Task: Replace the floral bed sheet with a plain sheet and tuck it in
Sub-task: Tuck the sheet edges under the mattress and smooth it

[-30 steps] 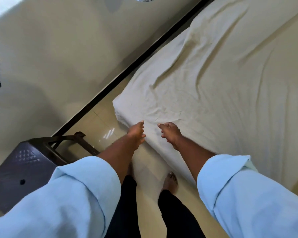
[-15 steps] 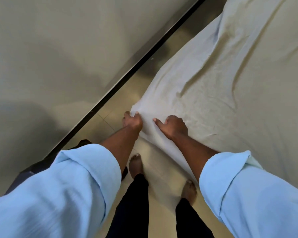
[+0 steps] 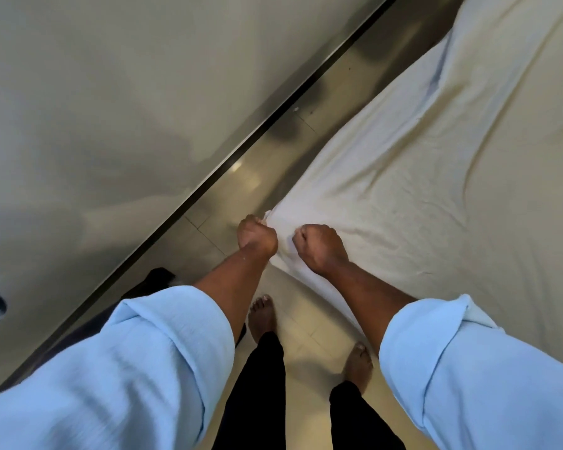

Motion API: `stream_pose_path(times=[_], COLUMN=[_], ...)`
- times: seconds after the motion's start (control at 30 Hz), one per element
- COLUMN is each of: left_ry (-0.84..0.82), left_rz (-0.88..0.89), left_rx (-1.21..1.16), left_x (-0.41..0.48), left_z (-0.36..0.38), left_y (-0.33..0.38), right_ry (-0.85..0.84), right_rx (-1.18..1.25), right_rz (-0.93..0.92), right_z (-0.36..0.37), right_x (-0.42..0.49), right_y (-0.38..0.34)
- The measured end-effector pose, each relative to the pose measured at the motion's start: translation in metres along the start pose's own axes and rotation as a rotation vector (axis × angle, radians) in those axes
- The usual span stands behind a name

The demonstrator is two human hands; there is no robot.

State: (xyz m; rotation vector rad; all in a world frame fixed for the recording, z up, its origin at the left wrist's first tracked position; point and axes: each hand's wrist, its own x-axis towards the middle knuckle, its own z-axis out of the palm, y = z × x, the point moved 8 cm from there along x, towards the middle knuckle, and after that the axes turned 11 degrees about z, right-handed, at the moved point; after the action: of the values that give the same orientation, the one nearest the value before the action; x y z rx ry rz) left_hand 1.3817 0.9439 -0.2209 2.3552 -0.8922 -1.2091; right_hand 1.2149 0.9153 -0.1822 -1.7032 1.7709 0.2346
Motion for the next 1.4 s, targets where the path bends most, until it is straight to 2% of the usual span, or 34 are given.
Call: stream_pose_path(times=[0.2,0.33,0.4,0.5,0.6,0.67,0.77,0.87,0.97,1.03,1.17,1.3,1.4], left_ry=[0.148,0.137,0.090,0.016,0.006,0.004,-0.044,-0.184,-0.327,-0.336,-0.237,-0.271,-0.133], left_rz=[-0.152,-0.264,-0.260,-0.206,-0.162,-0.257,-0.532,-0.672,-0.711,-0.772,-0.903,-0.810,-0.775], left_rx=[-0.174,-0.323,-0.323,-0.269,-0.313,-0.441,-0.556,-0.629,-0.687,-0.746,-0.873,-0.740,-0.762], left_x=[-0.002,0.000,0.003,0.002,-0.001,-0.003,-0.022,-0.038,-0.038,-0.035,-0.022,-0.021,-0.010], left_z=[-0.045,-0.041,-0.035,-0.030,-0.017,0.000,0.025,0.049,0.070,0.077,0.073,0.062,0.058], left_y=[-0.017,-0.038,-0.041,-0.038,-0.043,-0.060,-0.079,-0.082,-0.079,-0.077,-0.080,-0.069,-0.080], right_ry=[0.029,-0.036,0.008,0.107,0.084,0.088,0.083,-0.042,-0.202,-0.273,-0.417,-0.482,-0.438], right_rx=[0.303,0.518,0.533,0.353,0.132,-0.013,-0.301,-0.564,-0.795,-0.839,-0.795,-0.787,-0.750], right_rz=[-0.024,0.126,0.158,0.066,-0.169,-0.286,-0.384,-0.384,-0.316,-0.297,-0.245,-0.270,-0.273], right_z=[-0.012,-0.011,-0.018,-0.025,-0.017,-0.014,-0.001,0.023,0.035,0.038,0.049,0.056,0.057], right_x=[0.012,0.038,0.046,0.051,0.053,0.057,0.064,0.075,0.088,0.099,0.113,0.113,0.113], right_y=[-0.111,-0.108,-0.087,-0.045,-0.024,-0.029,-0.047,-0.061,-0.067,-0.073,-0.073,-0.075,-0.075])
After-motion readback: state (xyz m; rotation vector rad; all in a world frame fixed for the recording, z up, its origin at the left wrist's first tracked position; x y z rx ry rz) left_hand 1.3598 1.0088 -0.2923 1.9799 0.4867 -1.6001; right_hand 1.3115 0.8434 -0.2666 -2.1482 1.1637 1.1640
